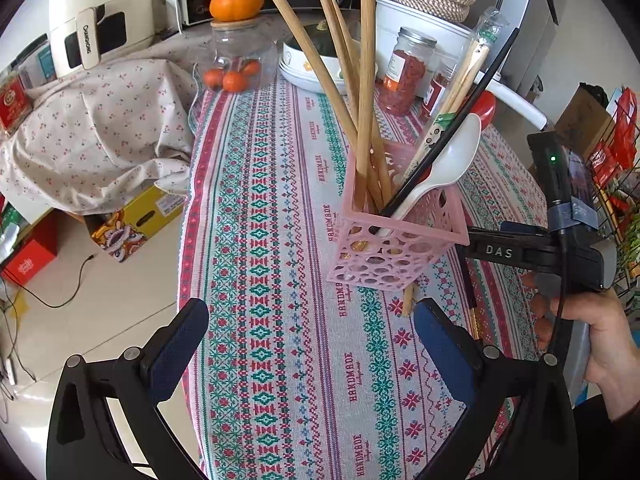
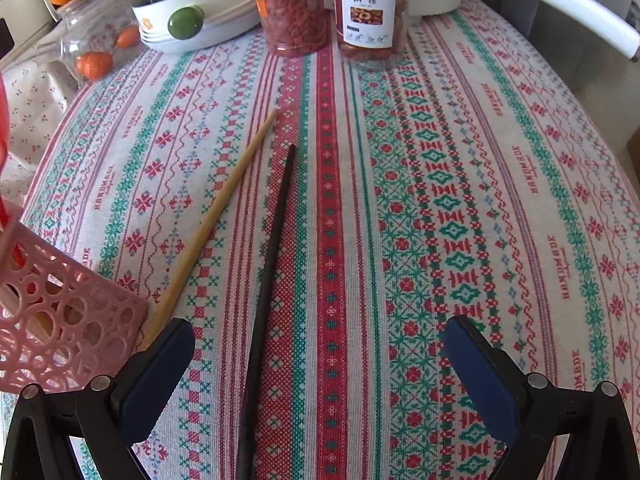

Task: Organize utensils
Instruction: 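Grasp the black chopstick lying on the cloth with the right tool, then grasp the last wooden chopstick on the cloth with the left tool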

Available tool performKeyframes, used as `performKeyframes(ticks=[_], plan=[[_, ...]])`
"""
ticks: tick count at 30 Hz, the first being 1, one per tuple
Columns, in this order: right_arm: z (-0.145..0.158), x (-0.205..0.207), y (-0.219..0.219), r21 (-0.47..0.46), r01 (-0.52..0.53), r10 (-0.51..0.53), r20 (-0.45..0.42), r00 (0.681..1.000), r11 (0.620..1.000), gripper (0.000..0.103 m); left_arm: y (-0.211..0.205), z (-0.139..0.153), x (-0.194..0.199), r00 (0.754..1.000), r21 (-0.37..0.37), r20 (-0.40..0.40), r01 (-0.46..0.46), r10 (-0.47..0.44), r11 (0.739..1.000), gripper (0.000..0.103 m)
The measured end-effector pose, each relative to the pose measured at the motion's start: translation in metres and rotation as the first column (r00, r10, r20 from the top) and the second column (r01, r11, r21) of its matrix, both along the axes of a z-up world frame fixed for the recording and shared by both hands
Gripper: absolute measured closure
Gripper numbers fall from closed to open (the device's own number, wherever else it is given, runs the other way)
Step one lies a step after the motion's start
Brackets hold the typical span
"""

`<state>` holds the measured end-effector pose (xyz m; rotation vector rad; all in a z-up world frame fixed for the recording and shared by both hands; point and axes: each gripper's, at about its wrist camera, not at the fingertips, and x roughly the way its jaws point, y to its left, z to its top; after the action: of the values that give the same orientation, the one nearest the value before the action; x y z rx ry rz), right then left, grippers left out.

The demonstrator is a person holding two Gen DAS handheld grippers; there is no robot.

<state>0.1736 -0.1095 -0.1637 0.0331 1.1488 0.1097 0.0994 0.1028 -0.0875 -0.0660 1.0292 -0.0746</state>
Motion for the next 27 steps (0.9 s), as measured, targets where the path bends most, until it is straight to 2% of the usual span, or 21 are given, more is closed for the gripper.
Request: performKeyframes(ticks=[1,4,7,8,9,10,12,15,17,19,23,26,27], plan=[[-0.002,0.002,0.003,-0.016,-0.002,0.002,-0.006,1.000,1.000,0.004,0.000,0.000,-0.001,1.000,-0.002,0.000,0.002,-0.002,1.000,0.000],[-0.012,0.006,0.008,-0.047,-0.025,0.022,-0.051,0.998,0.999,0.020,-0.002,0.002,-0.004,1.000,-0.014,-0.001,0.018,-0.018,1.000,0.000],[-0.012,0.004,0.010,-0.074,-0.052,0.049,-0.036,0.998,0.996,0.032,-0.010,0.004,-0.009,0.999,-0.020,-0.008,0.045,-0.045,0.999,0.000],[-0.010,0.003,0.009,-0.066,-0.052,0.049,-0.036,0.998,0.996,0.042,-0.013,0.005,-0.010,0.998,-0.018,-0.013,0.057,-0.057,0.998,0.000],[-0.008,0.001,0.007,-0.063,-0.051,0.049,-0.039,0.998,0.997,0.058,-0.018,0.006,-0.012,0.997,-0.012,-0.018,0.073,-0.073,0.997,0.000],[-0.007,0.000,0.004,-0.058,-0.057,0.055,-0.042,0.998,0.997,0.067,-0.023,0.006,-0.014,0.996,0.000,-0.026,0.088,-0.088,0.996,0.000],[-0.006,-0.004,-0.005,-0.053,-0.069,0.066,-0.050,0.997,0.996,0.091,-0.036,0.009,-0.017,0.991,0.019,-0.042,0.125,-0.124,0.992,0.000],[-0.004,-0.007,-0.027,0.002,-0.040,0.040,-0.092,0.995,0.999,0.098,-0.059,0.017,-0.024,0.983,0.035,-0.042,0.179,-0.177,0.983,0.000],[-0.001,-0.011,-0.044,0.024,-0.009,0.012,-0.106,0.994,1.000,0.098,-0.078,0.022,-0.029,0.975,0.039,-0.046,0.217,-0.215,0.975,0.000],[0.007,-0.016,-0.063,0.038,0.013,-0.010,-0.100,0.995,0.999,0.098,-0.100,0.026,-0.034,0.962,0.044,-0.046,0.272,-0.270,0.961,0.000],[0.033,-0.035,-0.100,0.053,0.040,-0.038,-0.045,0.998,0.998,0.098,-0.145,0.032,-0.040,0.943,0.112,-0.028,0.334,-0.333,0.936,0.000],[0.046,-0.050,-0.126,0.067,0.065,-0.064,-0.028,0.998,0.996,0.098,-0.169,0.029,-0.033,0.945,0.168,-0.027,0.327,-0.327,0.930,0.011],[0.049,-0.053,-0.133,0.078,0.075,-0.073,-0.028,0.997,0.994,0.098,-0.176,0.026,-0.028,0.950,0.184,-0.030,0.311,-0.311,0.932,0.019]])
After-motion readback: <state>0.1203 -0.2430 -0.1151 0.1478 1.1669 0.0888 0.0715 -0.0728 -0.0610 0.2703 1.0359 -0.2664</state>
